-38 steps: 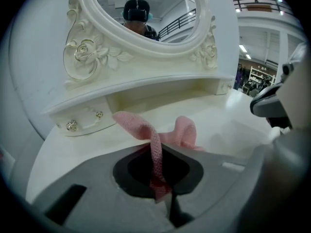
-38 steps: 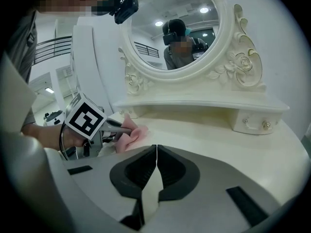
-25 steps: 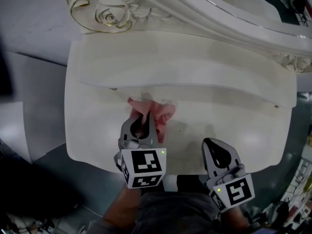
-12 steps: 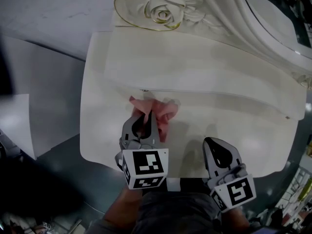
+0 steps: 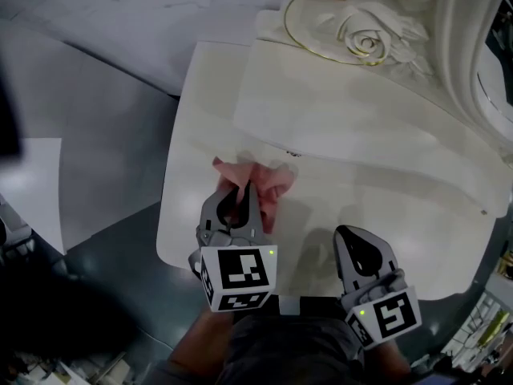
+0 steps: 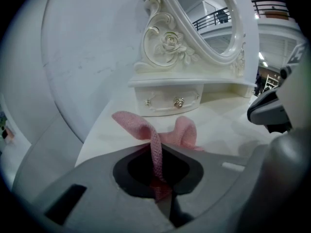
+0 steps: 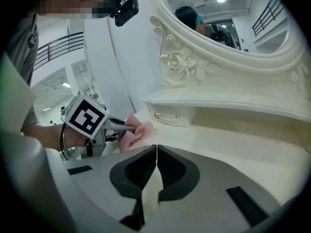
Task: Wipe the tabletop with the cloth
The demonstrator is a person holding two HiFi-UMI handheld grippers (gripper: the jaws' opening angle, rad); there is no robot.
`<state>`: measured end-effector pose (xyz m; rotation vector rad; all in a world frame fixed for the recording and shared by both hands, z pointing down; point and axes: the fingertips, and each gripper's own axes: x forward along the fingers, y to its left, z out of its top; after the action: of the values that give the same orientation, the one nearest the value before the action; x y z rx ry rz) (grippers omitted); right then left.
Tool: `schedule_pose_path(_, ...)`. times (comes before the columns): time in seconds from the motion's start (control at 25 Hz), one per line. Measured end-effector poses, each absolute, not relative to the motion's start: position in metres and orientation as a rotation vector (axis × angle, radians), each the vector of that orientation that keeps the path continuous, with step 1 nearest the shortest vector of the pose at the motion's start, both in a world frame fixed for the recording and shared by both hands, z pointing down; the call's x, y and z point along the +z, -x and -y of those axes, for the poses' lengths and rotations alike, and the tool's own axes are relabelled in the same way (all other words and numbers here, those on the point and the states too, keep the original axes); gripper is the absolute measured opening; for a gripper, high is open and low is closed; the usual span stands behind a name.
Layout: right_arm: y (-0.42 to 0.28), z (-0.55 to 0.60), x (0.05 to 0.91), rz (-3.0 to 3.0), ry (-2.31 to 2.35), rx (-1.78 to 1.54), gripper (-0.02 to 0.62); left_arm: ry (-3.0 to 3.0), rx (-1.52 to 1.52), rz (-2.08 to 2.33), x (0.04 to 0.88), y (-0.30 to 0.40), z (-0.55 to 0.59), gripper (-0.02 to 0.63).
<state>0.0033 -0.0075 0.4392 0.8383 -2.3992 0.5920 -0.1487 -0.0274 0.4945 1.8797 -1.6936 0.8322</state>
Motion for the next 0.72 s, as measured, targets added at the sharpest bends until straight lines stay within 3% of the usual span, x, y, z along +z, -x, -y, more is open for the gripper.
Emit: schedule_pose_path(0.72, 0.112, -0.011, 0.436, 2.456, -0.629, 0.528, 0.015, -1.691, 0.825, 1.85, 0.5, 0.275, -0.024, 0.02)
